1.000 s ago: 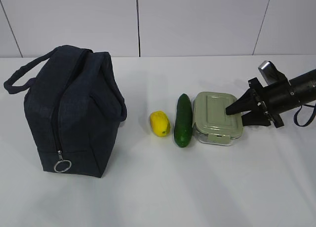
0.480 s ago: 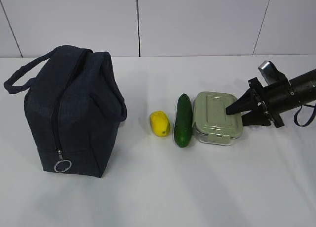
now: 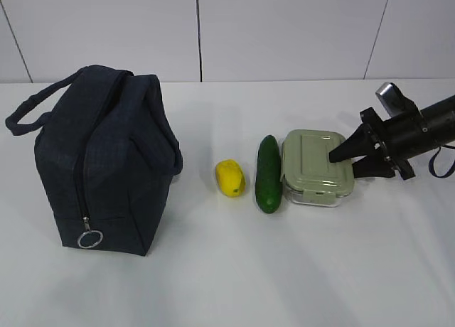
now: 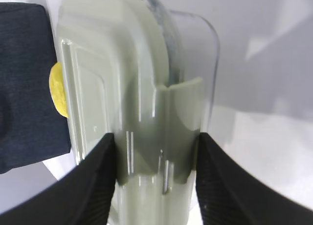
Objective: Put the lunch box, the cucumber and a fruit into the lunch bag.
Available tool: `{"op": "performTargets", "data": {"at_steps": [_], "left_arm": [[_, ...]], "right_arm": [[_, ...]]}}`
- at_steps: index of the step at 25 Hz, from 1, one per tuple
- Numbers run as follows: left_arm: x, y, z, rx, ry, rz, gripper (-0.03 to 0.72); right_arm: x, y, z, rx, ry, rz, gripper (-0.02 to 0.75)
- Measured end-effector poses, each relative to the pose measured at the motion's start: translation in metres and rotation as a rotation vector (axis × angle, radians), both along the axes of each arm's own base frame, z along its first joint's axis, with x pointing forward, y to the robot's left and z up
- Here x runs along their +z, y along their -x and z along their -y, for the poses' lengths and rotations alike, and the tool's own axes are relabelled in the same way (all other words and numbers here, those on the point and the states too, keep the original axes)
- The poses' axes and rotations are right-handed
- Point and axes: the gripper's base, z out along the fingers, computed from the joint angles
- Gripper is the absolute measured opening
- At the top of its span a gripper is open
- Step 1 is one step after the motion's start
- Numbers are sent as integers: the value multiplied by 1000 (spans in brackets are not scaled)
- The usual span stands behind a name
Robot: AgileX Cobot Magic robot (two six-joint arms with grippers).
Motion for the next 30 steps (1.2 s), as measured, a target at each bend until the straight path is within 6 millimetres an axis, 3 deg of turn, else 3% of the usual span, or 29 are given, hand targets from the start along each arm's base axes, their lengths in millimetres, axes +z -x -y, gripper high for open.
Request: {"op": "performTargets", "data": {"at_steps": [12, 17, 25, 30], "left_arm": [[0, 0, 0, 0, 0, 0, 238], [0, 0, 0, 0, 0, 0, 238], [0, 0, 0, 0, 0, 0, 238], [0, 0, 0, 0, 0, 0, 238]], "right_arm": [[2, 0, 0, -12, 6, -17, 354], [20, 1, 1, -8, 21, 25, 354], [29, 2, 0, -17, 24, 33, 354], [53, 5, 0, -23, 32, 84, 354]]}}
